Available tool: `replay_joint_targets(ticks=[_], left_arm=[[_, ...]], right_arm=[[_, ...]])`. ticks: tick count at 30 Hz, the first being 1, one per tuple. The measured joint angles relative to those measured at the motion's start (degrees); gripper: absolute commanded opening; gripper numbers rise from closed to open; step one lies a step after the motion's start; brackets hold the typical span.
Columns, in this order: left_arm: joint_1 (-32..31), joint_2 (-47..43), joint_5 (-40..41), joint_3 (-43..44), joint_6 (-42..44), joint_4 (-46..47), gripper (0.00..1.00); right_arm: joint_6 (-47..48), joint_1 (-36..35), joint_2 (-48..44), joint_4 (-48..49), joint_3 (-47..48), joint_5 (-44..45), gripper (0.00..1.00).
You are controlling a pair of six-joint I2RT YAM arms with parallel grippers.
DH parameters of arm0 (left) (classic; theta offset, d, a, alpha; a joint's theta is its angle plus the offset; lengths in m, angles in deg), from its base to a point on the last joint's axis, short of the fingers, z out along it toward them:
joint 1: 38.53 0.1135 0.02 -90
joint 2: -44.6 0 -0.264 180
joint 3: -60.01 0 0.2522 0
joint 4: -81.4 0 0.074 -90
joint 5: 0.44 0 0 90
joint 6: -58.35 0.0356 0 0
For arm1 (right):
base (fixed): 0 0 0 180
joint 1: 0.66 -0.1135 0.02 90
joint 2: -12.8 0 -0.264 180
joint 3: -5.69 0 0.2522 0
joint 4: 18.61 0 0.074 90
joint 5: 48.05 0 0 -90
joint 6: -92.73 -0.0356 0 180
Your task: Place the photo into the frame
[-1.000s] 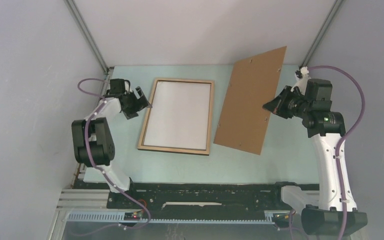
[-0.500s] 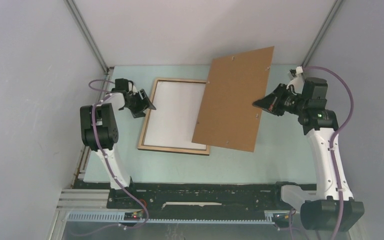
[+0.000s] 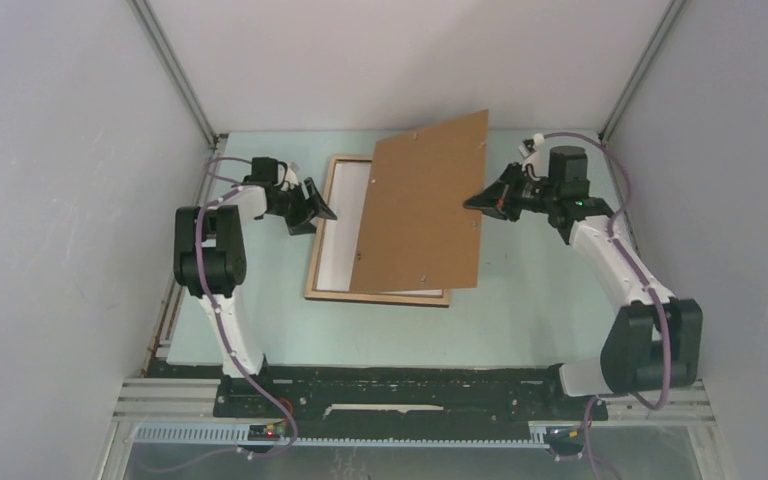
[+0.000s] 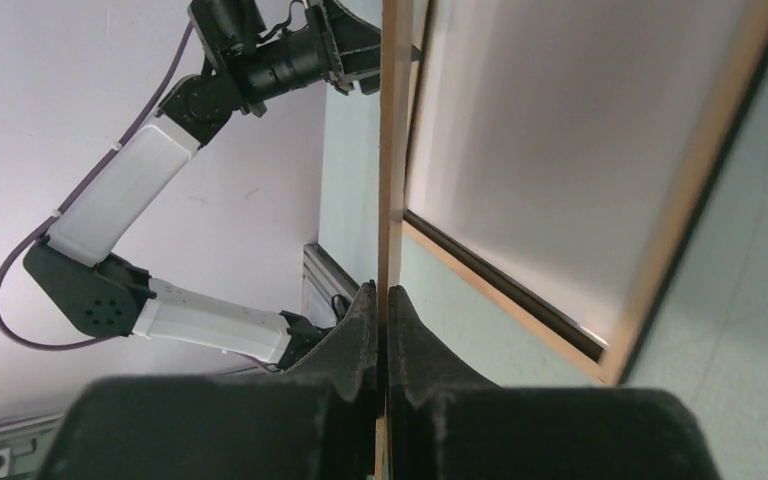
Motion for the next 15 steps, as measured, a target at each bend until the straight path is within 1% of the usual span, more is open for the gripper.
replay_joint_targets(ticks=[2,4,8,10,15], left_arm=[[-0.7,0.5,-2.4,0.0,-0.7,0.7,0.78],[-1.0,0.8,-4.9,-0.1,-1.7,1.7,0.82],[-1.0,0.8,-6.8,-0.1,-2.8,3.2,0.88],[-0.9,0.4,-6.8,-0.6,-3.4,3.9,0.88],[-0.1,-1.9,-6.2,-2.0,-5.1,4.6,0.78]], right_arm=[[-1.5,-1.0,3.5,4.0,0.0,-1.1,0.00],[-3.1,-1.4,7.1,8.2,-0.1,-1.9,0.00],[-6.3,-1.4,13.8,16.1,-0.1,-2.6,0.00],[-7.2,-1.2,16.8,18.9,-0.1,-3.2,0.00],[-7.4,-1.4,22.4,21.3,0.8,-4.0,0.00]])
